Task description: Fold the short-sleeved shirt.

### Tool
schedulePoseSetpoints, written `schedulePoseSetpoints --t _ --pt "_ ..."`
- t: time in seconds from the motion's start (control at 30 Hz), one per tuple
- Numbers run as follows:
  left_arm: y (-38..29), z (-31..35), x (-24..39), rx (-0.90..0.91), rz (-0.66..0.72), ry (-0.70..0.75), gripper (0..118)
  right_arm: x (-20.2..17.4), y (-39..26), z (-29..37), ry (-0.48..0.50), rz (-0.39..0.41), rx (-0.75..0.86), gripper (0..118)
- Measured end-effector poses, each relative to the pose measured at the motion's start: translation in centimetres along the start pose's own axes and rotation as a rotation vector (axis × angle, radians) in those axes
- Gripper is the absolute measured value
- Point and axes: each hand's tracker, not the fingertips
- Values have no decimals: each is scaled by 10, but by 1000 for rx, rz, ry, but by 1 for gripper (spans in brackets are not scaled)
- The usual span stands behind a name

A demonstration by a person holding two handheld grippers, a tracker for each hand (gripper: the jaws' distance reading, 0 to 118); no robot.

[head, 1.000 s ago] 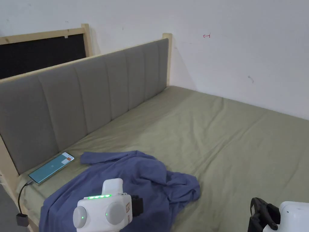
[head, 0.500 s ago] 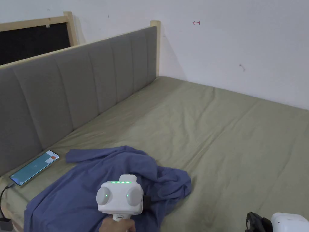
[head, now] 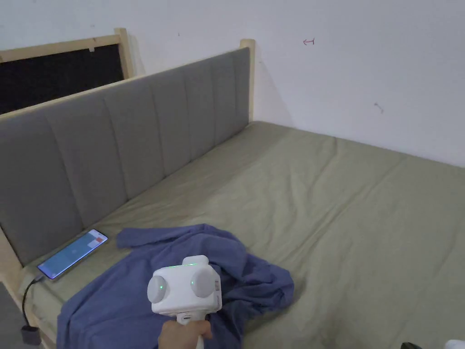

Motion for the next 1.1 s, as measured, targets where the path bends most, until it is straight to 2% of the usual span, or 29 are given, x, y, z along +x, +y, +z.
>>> schedulePoseSetpoints --t 0.3,0.43,0.6,0.7,0.73,0.9,1.0,1.1 --pt "17 16 -2 29 27 -56 0 10 6 9 -21 -21 31 0" --pt "19 34 14 58 -27 -52 0 19 10 17 -33 -42 48 0" --pt "24 47 27 96 -38 -155 0 35 17 30 -65 -68 85 0" --pt "21 68 51 116 -86 -198 0 46 20 37 -89 -82 102 0" --pt "22 73 61 117 -63 -232 0 51 20 40 -98 -91 111 0" --pt "11 111 126 135 -160 -334 0 74 24 56 -136 -147 143 0" --pt "5 127 168 111 -169 -468 0 90 27 68 -174 -159 170 0" --pt "-16 155 221 127 -297 -499 0 109 30 86 -228 -181 207 0"
